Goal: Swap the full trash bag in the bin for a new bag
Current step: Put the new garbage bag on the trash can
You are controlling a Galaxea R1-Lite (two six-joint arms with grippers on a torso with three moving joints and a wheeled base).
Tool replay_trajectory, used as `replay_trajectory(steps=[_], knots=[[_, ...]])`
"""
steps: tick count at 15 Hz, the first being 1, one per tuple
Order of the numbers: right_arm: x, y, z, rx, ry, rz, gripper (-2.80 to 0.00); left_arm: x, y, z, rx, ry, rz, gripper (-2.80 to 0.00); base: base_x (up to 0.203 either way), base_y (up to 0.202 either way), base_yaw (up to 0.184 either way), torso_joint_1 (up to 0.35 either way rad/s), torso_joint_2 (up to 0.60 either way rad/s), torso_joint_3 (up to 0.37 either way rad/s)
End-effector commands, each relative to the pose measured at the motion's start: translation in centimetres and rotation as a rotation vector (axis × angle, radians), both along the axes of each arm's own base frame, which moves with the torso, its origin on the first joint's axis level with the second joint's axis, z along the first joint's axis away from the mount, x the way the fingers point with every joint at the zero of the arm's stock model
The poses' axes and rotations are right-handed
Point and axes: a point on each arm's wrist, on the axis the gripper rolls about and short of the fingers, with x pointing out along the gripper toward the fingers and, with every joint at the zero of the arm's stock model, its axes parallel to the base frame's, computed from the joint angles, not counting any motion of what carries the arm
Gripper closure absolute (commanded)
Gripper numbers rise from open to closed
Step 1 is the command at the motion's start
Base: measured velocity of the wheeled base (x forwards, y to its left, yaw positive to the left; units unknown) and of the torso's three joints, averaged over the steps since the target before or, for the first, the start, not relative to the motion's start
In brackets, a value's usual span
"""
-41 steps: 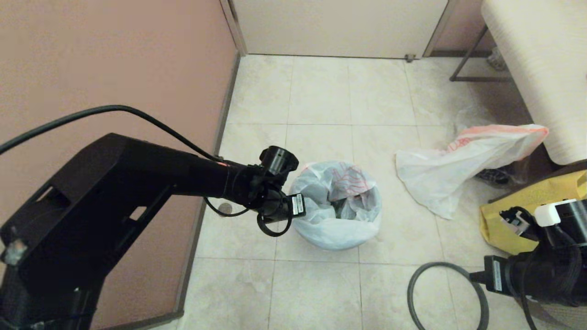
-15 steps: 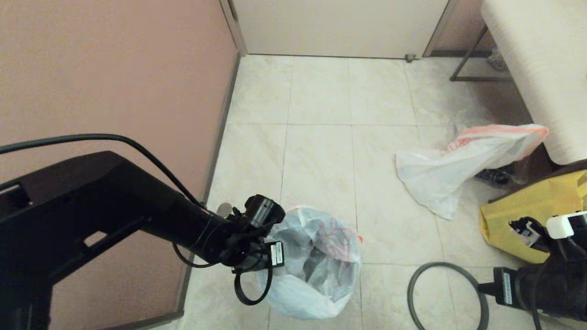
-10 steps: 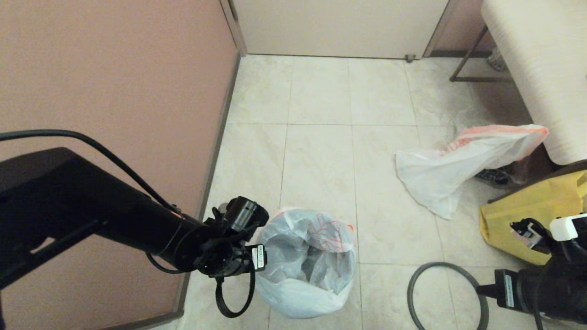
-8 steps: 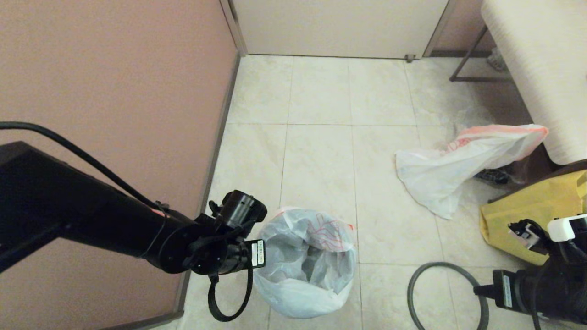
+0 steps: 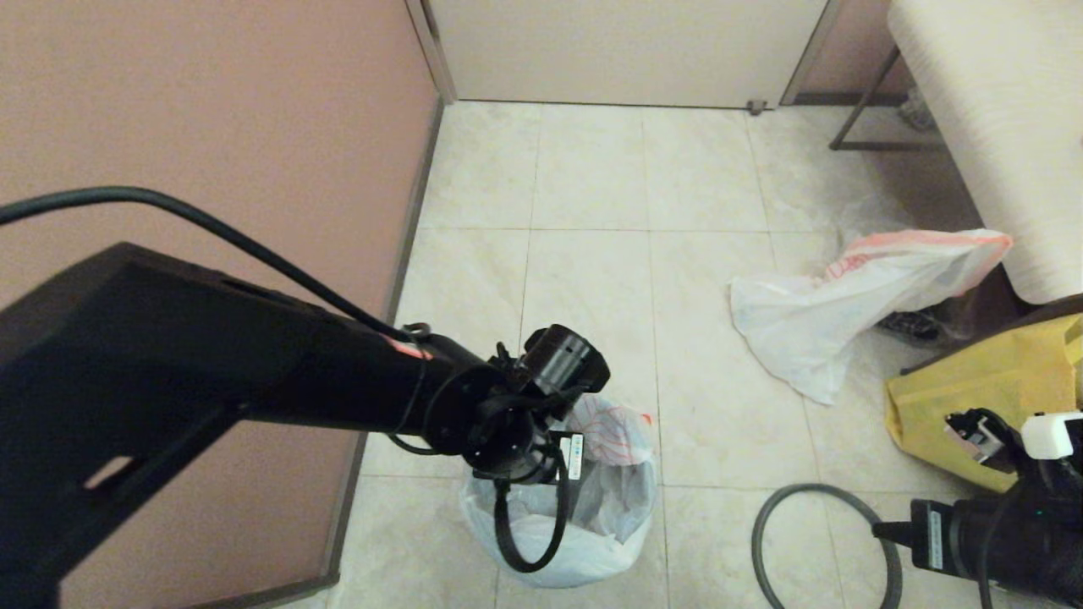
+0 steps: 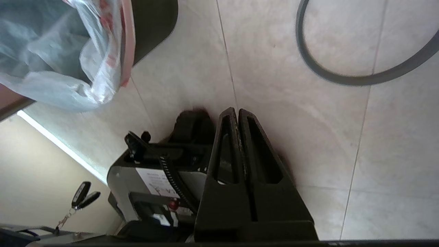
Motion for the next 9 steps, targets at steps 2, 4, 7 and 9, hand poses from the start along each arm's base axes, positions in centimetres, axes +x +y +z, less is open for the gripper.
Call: replay_trajectory(steps=[2,4,7,9], knots=[[-1.2,-0.3,0.9,0.009,-0.054,-0.007,0.00,2.7,-2.9,-6.0,0.094,0.090,-0.006,0.00,0.000,0.000,0.000,0.000,0.00,0.000],[-1.4,-0.3,0.9,0.011,-0.059,-0.007,0.00,4.5,-3.4,-9.1,0.123,0.120,0.009,0.00,0.000,0.000,0.000,0.000,0.00,0.000],[-1.3,-0.2,1.2,0.015,-0.076,0.001,0.00,9.3,-2.8,-13.7,0.129,0.144,0.010,0.00,0.000,0.000,0.000,0.000,0.00,0.000],[-1.0,-0.2,1.4,0.019,-0.080,0.006,0.00,11.7,-1.6,-16.3,0.124,0.183,-0.039,0.00,0.000,0.000,0.000,0.000,0.00,0.000]])
